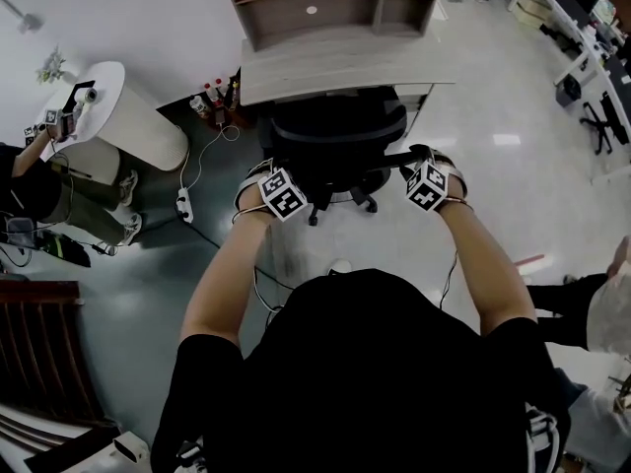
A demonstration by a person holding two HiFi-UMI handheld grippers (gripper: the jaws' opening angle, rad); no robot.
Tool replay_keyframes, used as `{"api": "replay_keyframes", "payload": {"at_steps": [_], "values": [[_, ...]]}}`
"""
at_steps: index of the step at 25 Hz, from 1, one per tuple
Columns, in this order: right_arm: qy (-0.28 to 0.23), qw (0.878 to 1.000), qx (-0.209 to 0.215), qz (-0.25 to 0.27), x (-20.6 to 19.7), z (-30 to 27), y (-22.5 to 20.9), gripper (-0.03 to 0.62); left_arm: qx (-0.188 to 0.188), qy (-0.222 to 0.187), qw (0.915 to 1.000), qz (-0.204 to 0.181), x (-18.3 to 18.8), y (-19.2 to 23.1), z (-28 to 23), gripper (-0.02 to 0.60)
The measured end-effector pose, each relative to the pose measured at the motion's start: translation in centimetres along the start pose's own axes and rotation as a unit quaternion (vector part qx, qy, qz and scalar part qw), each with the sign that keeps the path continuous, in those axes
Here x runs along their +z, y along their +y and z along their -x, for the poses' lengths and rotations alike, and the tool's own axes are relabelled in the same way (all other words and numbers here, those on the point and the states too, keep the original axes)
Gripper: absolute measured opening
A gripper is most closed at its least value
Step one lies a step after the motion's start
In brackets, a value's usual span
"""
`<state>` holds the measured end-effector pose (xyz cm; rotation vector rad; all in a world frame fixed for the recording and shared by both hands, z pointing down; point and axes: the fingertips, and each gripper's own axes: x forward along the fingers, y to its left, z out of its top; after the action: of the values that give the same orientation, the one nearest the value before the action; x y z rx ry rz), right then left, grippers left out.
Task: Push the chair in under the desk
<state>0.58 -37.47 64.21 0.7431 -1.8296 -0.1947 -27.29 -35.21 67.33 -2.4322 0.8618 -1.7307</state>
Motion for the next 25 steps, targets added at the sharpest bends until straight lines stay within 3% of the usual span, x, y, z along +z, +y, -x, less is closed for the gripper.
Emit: {"api": "replay_keyframes", "payload": {"at_steps": [5,12,15,20,25], "values": [[-0.049,0.995,0.006,-0.091,1.8,2.9,-0.4,0.173,-0.006,-0.081,0.992,0.097,1.0,0.7,3.0,0.222],[-0.12,0.968,0.02,-0.219,3.0,5.6,-0.2,0.136,-0.008,-0.179,0.9661,0.186,2.7,1.0,6.9,0.196],[-0.132,0.96,0.024,-0.246,3.2,6.0,-0.3,0.115,-0.006,-0.218,0.952,0.215,3.5,1.2,8.3,0.159],[-0.151,0.951,0.008,-0.268,3.9,6.7,-0.8,0.058,0.0,-0.251,0.9388,0.236,3.7,0.8,8.8,0.122],[-0.172,0.939,0.007,-0.297,5.4,7.1,-1.0,0.012,0.0,-0.291,0.9174,0.271,4.0,1.4,9.5,0.067]]}}
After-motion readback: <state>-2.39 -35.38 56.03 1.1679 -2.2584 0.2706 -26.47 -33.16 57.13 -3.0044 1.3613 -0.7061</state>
